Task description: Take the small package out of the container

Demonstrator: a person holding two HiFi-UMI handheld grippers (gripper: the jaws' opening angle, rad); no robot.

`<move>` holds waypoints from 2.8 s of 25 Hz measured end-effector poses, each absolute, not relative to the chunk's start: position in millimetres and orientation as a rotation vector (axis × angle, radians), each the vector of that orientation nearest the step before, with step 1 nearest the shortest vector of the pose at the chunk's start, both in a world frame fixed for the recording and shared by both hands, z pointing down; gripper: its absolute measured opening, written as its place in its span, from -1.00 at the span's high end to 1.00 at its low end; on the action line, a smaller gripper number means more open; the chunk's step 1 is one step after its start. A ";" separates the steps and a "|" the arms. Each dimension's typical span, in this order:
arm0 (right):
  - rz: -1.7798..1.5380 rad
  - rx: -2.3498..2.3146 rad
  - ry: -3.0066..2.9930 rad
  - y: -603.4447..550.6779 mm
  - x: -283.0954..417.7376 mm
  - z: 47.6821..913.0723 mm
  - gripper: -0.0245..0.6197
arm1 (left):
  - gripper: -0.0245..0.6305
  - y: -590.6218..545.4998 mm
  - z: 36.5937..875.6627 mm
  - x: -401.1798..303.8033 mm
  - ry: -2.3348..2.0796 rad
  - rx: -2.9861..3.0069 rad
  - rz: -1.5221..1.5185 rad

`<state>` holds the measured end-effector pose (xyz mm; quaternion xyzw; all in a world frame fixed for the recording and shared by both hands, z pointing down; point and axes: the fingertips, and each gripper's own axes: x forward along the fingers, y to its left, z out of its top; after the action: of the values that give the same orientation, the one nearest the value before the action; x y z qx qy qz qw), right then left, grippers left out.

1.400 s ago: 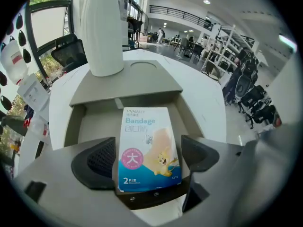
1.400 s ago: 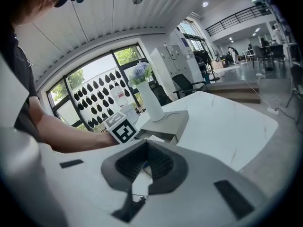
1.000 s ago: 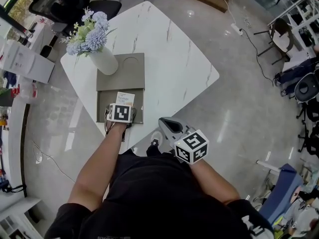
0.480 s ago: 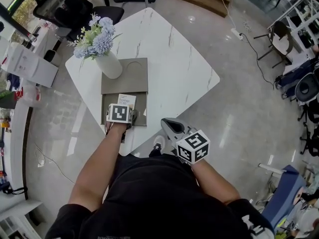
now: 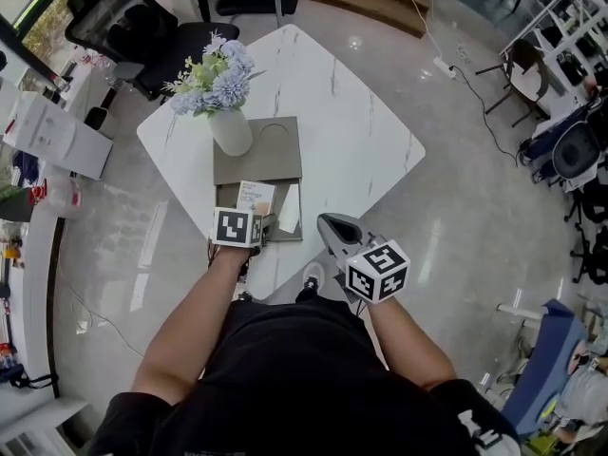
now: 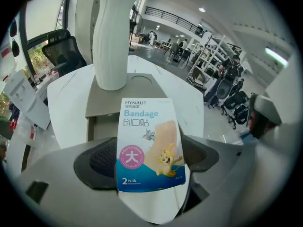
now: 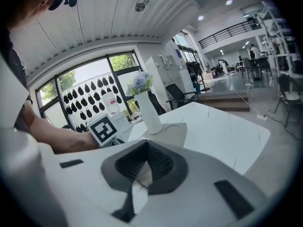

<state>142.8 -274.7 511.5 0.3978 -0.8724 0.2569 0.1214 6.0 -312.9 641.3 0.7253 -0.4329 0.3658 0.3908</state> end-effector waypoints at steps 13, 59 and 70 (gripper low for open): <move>0.612 1.277 -2.606 -264.2 81.8 463.7 0.92 | -0.37 -299.7 549.9 -29.5 -1.059 2.140 0.625; 0.529 1.361 -2.642 -246.8 42.8 424.3 0.92 | -0.37 -263.4 417.5 -93.1 -1.121 2.524 0.272; 0.516 1.353 -2.640 -247.2 39.0 424.9 0.93 | -0.37 -264.0 417.2 -92.9 -1.121 2.529 0.280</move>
<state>39.0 -247.2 424.9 0.4484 -0.8749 0.1712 0.0652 -92.9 -264.0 417.2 0.8948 -0.3965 0.0991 0.1799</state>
